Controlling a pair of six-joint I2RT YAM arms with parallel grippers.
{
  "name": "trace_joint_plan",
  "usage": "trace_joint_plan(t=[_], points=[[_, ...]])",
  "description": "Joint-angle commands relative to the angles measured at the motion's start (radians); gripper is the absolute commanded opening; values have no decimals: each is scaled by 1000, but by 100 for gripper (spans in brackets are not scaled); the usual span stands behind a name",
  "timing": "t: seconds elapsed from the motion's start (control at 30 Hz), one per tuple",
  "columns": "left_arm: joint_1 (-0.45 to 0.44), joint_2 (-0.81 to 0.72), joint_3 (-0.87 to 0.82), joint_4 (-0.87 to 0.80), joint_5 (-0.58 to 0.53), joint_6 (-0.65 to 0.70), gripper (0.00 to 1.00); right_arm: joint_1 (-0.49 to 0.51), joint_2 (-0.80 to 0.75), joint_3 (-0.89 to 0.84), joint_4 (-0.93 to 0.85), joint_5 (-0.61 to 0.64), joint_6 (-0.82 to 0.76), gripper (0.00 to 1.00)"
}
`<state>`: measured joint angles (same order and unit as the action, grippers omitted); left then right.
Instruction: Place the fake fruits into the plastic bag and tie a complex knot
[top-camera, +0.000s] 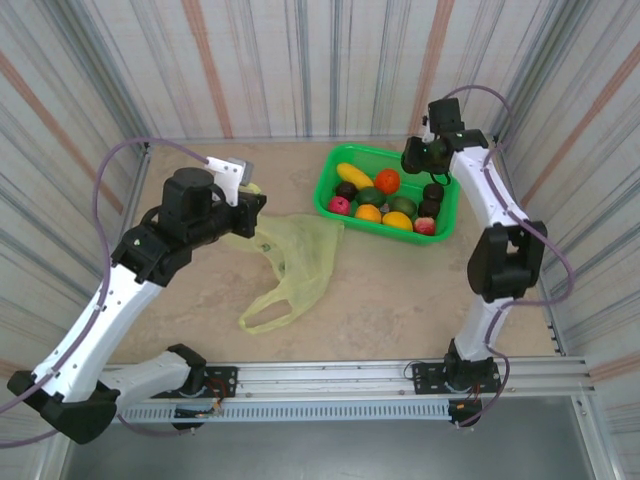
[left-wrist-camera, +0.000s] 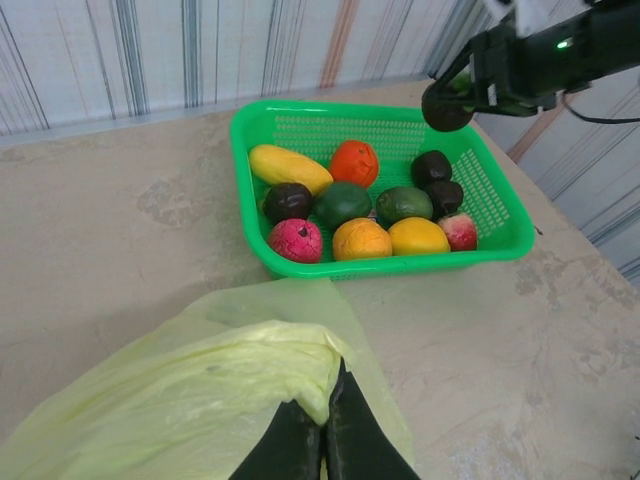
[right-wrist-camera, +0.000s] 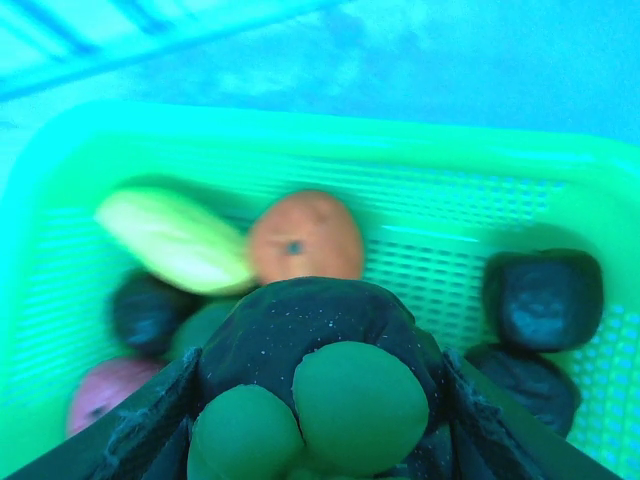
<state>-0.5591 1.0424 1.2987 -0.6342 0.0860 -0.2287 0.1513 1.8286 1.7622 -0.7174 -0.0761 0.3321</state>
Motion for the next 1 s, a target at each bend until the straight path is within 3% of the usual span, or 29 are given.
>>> trace_joint_plan(t=[0.0, 0.13, 0.33, 0.63, 0.97], points=[[13, -27, 11, -7, 29, 22, 0, 71, -123, -90, 31, -129, 16, 47], [24, -47, -4, 5, 81, 31, 0, 181, -238, -201, 142, -316, 61, 47], [52, -82, -60, 48, 197, 18, 0, 375, -323, -382, 502, -540, 256, 46], [68, -105, -88, 54, 228, 12, 0, 584, -213, -322, 660, -608, 353, 44], [70, -72, 21, 48, 247, 19, 0, 668, -195, -363, 706, -630, 393, 41]])
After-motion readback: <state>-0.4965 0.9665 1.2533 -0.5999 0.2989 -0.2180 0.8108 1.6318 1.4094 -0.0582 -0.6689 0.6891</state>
